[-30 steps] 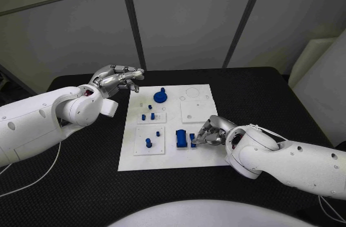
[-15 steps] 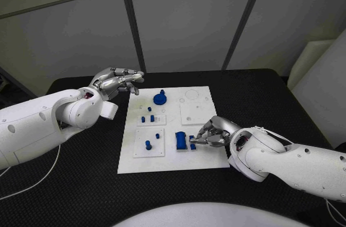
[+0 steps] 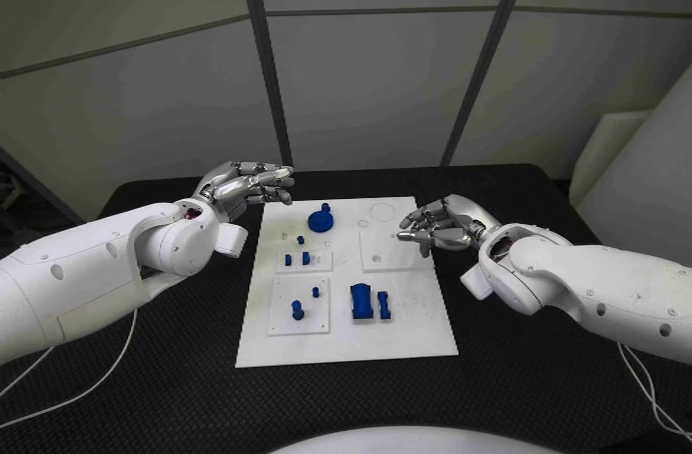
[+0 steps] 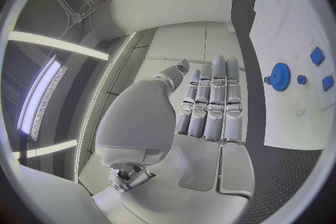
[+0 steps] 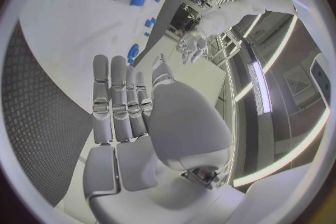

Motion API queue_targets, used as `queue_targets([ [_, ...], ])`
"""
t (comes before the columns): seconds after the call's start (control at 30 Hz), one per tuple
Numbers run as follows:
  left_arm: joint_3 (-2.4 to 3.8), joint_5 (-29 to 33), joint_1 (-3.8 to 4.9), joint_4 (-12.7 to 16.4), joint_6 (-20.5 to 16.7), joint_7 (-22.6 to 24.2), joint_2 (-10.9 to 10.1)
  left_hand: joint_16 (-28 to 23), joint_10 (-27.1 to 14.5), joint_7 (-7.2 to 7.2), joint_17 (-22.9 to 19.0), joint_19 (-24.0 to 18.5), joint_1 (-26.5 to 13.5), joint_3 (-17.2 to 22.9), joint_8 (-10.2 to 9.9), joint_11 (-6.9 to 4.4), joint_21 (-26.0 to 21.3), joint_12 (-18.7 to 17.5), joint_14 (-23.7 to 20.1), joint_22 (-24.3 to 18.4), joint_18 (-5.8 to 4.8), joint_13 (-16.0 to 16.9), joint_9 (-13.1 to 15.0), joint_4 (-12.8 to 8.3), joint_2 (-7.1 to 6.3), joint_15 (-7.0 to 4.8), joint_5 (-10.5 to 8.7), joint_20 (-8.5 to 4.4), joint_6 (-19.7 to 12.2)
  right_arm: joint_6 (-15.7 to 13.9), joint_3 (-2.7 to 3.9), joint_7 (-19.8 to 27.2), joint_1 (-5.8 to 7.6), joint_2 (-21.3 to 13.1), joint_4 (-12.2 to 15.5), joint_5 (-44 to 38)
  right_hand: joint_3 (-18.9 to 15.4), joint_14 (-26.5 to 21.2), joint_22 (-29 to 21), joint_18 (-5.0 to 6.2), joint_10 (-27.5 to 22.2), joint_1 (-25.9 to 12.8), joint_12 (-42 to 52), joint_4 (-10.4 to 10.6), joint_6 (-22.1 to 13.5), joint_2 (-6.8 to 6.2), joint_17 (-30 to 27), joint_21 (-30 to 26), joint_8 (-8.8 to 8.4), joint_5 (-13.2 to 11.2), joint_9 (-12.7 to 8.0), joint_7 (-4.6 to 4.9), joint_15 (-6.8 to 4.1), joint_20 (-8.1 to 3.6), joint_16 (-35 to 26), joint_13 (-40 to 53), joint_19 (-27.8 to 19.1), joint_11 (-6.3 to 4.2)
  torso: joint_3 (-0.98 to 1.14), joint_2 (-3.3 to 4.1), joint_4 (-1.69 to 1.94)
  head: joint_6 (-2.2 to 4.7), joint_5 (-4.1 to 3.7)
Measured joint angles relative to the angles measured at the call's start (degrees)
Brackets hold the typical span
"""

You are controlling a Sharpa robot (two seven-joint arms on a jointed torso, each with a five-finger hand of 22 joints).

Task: Assemble the parts on the task board

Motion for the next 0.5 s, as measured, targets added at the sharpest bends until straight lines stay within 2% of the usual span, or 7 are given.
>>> queue_targets([
  [0.03,-0.05,0.32,-0.08,-0.95,-0.14,0.38,0.62,-2.04,-0.27,0.14,-0.92,-1.87,-0.01,-0.04,-0.02,0.27,-1.68,-0.23,-1.58,-0.98,-3.22,-0.09,-0.1,0.05,0.01,0.71,0.0,0.4,-0.3,0.4,0.03,1.36,0.31,0.78,-1.83,2.43,-0.16,-1.02,-2.38,0.0,0.07,0.86,-2.22,-0.28,-0.01,0.55,-1.69,-2.72,0.0,0.24,-1.48,0.33,0.62,0.73,-2.66,-3.28,-0.86,0.36,-0.05,-0.32,-0.05,0.34,0.01],
  [0.07,-0.1,0.81,-0.19,-2.36,-0.36,0.94,1.56,-4.96,-0.58,0.1,-2.21,-4.91,-0.14,-0.02,-0.3,0.58,-4.36,-0.27,-3.64,-2.6,-4.82,-0.1,-0.34,0.07,0.14,1.72,0.0,1.08,-0.5,0.91,0.04,3.01,0.63,1.92,-4.35,5.49,-0.39,-2.96,-4.93,0.0,0.76,1.53,-4.7,-0.51,0.27,1.21,-3.79,-5.67,0.0,0.32,-3.13,0.62,1.33,1.55,-6.01,-6.87,-1.9,1.05,-0.11,-0.62,-0.1,0.63,0.02],
  [0.13,-0.16,1.66,-0.3,-4.24,-0.7,1.9,2.89,-8.44,-0.98,0.22,-3.8,-8.58,-0.14,0.26,-0.42,0.98,-7.76,-0.55,-5.43,-4.86,-4.75,-0.11,-0.65,0.35,0.14,2.81,0.0,1.96,-0.84,1.67,0.05,5.27,1.0,3.53,-7.78,9.59,-0.79,-5.69,-8.42,0.0,1.95,2.33,-8.27,-0.91,0.47,2.01,-7.09,-9.48,0.0,0.48,-5.69,0.81,2.59,2.61,-10.88,-11.91,-3.37,1.6,-0.27,-1.32,-0.2,1.2,0.04],
  [0.2,-0.17,2.92,-0.49,-6.36,-1.2,3.19,4.34,-11.88,-1.65,0.01,-5.49,-11.83,-0.14,0.05,-0.75,1.09,-10.97,-0.96,-7.14,-7.26,-2.11,-0.17,-1.07,0.6,0.14,3.31,-0.03,2.87,-1.2,2.57,0.09,7.65,1.31,5.89,-12.18,13.7,-1.84,-6.3,-13.13,-0.01,4.03,2.89,-12.73,-1.96,0.32,2.58,-11.94,-13.71,0.0,0.57,-9.93,1.38,3.82,3.82,-16.84,-18.55,-3.96,2.39,-0.4,-1.87,-0.3,1.75,0.14],
  [0.3,-0.2,5.01,-0.92,-9.6,-2.16,5.14,6.39,-15.95,-3.69,-0.19,-7.71,-15.11,-0.37,-0.47,-1.11,0.97,-14.33,-1.4,-9.74,-9.95,-2.13,-0.25,-1.67,1.12,0.37,3.68,-0.23,4.34,-2.02,3.74,0.13,10.4,1.52,9.71,-18.41,18.14,-2.77,-7.27,-17.12,-0.01,4.61,3.12,-16.59,-3.2,0.34,2.83,-16.19,-16.96,0.0,1.15,-13.68,0.83,4.84,4.99,-22.35,-23.96,-4.32,2.62,-0.58,-2.71,-0.64,2.7,0.52],
  [0.37,-0.22,6.2,-1.16,-11.23,-2.83,6.12,7.55,-17.96,-5.38,-0.32,-8.94,-16.42,-0.38,-0.92,-1.52,0.84,-15.82,-1.43,-11.22,-11.25,-2.13,-0.29,-2.04,1.57,0.35,3.59,-0.23,5.46,-2.78,4.37,0.13,11.64,1.57,11.67,-21.48,20.16,-3.26,-9.18,-19.42,-0.01,3.87,2.18,-18.4,-3.3,0.08,3.72,-18.26,-17.3,0.0,3.16,-15.36,0.58,5.29,5.34,-25.3,-26.15,-6.98,2.65,-0.65,-3.21,-0.85,3.11,0.86],
  [0.5,-0.22,8.23,-1.5,-14.48,-4.17,7.79,9.96,-22.45,-12.37,-1.21,-11.91,-23.26,-1.91,-3.21,-2.42,-0.03,-17.99,-1.62,-15.36,-16.68,-2.15,-0.33,-2.77,2.85,0.18,3.39,-0.23,7.32,-5.97,5.72,0.13,13.49,1.63,14.91,-26.76,23.23,-5.53,-12.5,-29.18,-0.02,-0.8,-2.95,-20.0,-4.47,-0.83,4.95,-24.52,-17.8,0.0,4.33,-21.26,0.54,6.21,7.49,-33.28,-32.99,-17.14,3.01,-0.7,-3.91,-0.98,3.47,1.24],
])
